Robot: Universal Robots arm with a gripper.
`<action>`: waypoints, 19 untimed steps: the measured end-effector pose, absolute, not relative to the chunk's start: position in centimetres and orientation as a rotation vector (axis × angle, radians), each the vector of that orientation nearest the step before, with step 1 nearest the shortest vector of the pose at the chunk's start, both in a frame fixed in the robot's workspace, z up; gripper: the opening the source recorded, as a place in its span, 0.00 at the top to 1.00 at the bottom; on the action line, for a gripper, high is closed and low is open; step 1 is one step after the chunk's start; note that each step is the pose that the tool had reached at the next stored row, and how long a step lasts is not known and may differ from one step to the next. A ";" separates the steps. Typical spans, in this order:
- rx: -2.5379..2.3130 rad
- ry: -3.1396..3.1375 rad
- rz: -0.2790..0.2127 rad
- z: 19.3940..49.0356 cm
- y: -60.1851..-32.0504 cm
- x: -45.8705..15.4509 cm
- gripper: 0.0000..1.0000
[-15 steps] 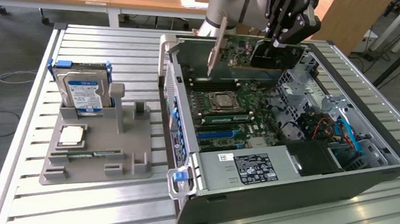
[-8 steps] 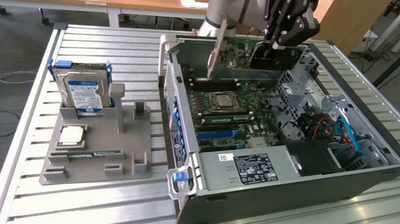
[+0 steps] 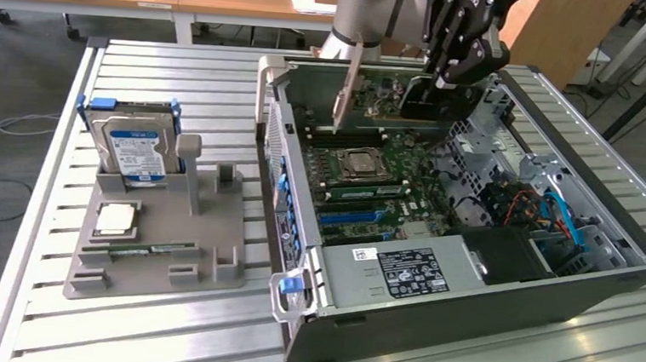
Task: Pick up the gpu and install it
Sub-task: 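Insert the gpu into the slot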
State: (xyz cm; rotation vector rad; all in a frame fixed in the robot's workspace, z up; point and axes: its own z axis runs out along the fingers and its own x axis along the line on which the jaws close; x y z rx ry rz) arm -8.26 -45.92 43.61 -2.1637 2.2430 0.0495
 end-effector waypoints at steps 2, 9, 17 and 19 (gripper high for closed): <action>-2.164 2.243 0.049 43.4 -45.9 -8.3 0.73; -2.165 2.242 0.050 42.9 -45.9 -8.3 0.73; -2.164 2.242 0.050 42.0 -45.9 -8.3 0.73; -2.164 2.242 0.050 41.7 -45.9 -8.3 0.73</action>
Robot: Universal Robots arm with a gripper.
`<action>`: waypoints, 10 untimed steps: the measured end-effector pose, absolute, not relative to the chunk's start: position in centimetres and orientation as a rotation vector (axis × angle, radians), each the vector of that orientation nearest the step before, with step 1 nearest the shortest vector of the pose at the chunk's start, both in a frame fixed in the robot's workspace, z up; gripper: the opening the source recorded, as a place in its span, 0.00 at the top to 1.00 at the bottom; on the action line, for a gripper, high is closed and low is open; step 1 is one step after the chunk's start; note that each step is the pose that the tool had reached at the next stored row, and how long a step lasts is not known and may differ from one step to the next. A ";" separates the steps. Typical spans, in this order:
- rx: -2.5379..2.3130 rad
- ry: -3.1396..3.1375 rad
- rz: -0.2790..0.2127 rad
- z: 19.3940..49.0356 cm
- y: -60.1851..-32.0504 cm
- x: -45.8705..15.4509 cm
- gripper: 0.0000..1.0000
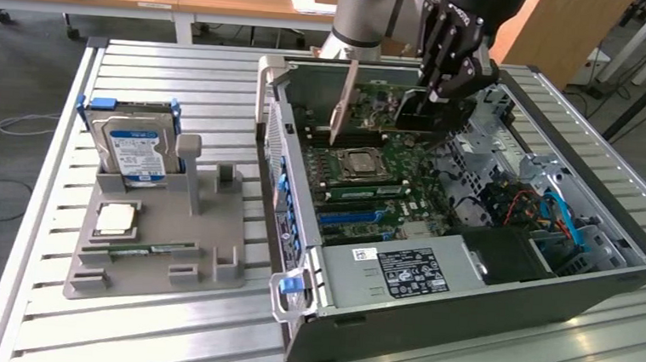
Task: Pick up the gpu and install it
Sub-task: 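Insert the gpu into the slot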
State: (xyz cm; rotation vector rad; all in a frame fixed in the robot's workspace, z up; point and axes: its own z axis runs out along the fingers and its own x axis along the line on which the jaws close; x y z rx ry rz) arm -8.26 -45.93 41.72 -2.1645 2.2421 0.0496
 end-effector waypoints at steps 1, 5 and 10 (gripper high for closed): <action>-2.165 2.242 0.050 41.6 -45.9 -8.3 0.73; -2.165 2.242 0.050 41.1 -45.9 -8.3 0.73; -2.165 2.242 0.050 40.6 -45.9 -8.3 0.73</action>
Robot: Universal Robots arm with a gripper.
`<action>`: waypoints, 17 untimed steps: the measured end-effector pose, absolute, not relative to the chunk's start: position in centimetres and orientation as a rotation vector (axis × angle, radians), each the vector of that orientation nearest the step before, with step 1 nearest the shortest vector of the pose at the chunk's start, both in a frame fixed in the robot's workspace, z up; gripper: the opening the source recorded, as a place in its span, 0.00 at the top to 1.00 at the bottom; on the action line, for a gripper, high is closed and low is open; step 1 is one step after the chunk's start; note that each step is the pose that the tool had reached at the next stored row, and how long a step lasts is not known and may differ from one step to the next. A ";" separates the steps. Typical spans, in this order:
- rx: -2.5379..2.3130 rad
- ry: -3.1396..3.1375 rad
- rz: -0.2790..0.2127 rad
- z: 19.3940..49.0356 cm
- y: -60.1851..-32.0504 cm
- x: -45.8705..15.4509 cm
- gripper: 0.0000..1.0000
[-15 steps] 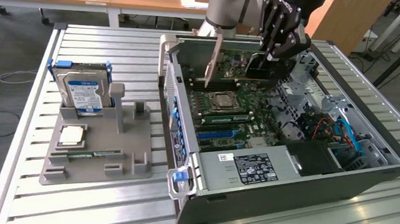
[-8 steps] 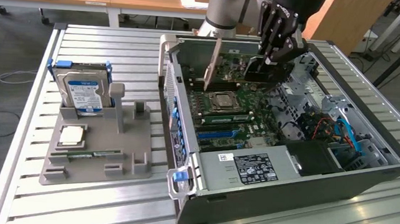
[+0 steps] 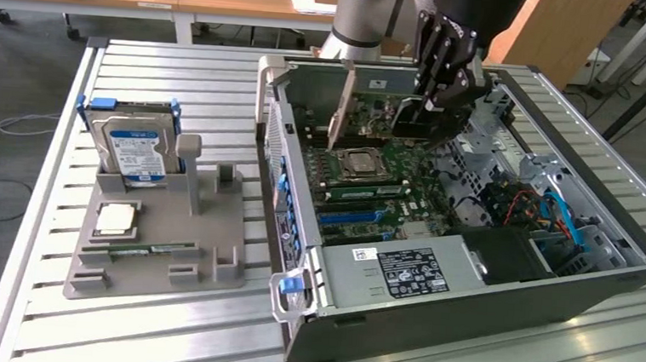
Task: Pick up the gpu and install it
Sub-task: 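Insert the gpu into the slot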
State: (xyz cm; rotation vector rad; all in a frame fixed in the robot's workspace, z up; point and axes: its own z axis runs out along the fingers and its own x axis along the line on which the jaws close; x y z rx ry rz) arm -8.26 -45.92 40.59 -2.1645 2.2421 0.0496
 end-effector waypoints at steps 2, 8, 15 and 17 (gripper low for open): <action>-2.165 2.242 0.050 40.4 -45.9 -8.3 0.73; -2.165 2.242 0.050 39.9 -45.9 -8.3 0.73; -2.165 2.242 0.050 39.4 -45.9 -8.3 0.73; -2.165 2.241 0.050 39.2 -45.9 -8.3 0.73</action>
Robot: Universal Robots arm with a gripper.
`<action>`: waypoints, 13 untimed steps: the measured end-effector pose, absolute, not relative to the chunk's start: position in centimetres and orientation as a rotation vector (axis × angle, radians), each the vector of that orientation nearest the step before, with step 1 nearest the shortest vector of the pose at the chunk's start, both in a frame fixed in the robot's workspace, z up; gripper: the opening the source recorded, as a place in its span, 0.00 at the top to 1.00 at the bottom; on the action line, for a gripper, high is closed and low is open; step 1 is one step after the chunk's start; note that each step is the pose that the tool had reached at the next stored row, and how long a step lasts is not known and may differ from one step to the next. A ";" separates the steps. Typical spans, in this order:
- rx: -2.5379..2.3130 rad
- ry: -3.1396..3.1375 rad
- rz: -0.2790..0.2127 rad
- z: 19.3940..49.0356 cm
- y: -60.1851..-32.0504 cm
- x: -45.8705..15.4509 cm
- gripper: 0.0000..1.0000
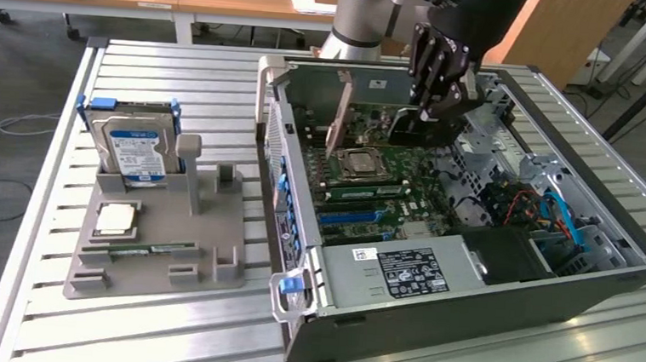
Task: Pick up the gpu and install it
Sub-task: 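Insert the gpu into the slot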
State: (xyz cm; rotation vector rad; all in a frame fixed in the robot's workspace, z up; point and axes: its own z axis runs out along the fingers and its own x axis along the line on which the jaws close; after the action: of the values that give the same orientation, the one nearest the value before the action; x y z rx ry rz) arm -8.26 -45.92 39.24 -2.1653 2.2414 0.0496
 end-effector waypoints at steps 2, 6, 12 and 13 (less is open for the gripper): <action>-2.165 2.241 0.050 39.1 -45.9 -8.3 0.73; -2.166 2.241 0.050 38.9 -45.9 -8.3 0.73; -2.166 2.241 0.050 38.5 -45.9 -8.3 0.73; -2.166 2.241 0.050 38.5 -45.9 -8.3 0.73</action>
State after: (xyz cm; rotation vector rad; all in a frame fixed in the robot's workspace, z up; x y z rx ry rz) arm -8.26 -45.92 38.48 -2.1656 2.2412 0.0495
